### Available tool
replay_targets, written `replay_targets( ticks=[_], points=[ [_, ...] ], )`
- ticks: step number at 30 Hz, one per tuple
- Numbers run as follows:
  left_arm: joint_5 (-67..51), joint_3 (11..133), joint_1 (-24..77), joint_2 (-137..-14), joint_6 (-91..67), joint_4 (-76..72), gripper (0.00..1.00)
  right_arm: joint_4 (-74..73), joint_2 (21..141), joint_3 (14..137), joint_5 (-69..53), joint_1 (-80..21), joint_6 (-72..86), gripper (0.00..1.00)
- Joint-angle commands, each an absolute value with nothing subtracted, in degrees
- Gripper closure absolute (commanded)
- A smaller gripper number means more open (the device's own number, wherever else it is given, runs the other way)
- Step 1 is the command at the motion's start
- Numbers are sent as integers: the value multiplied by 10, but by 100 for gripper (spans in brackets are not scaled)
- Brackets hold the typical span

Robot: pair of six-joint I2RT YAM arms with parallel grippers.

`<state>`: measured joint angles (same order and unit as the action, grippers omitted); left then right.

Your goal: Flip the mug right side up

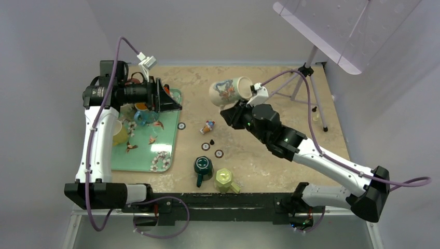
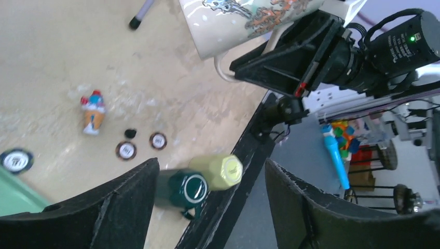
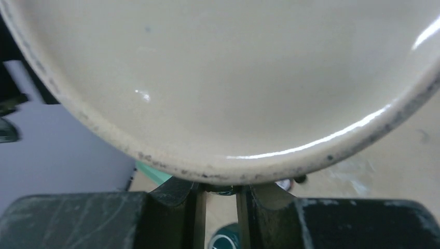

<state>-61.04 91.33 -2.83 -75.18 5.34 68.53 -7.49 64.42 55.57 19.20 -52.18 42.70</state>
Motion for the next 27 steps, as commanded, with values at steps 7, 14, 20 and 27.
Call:
replay_targets(
  ticks=[7,14,20,27],
  points=[
    [-695,896,31,-751,-373,215,17,196,686,698,22,-524,403,100],
    [-690,905,40,-767,-465,97,24,204,702,721,-7,-525,409,100],
    [-715,869,67,-766,-568,-10,38,225,728,734,-58,-524,411,100],
    [-748,873,72,-762,-562,4,100,219,758,723,-105,-511,442,92]
  ],
)
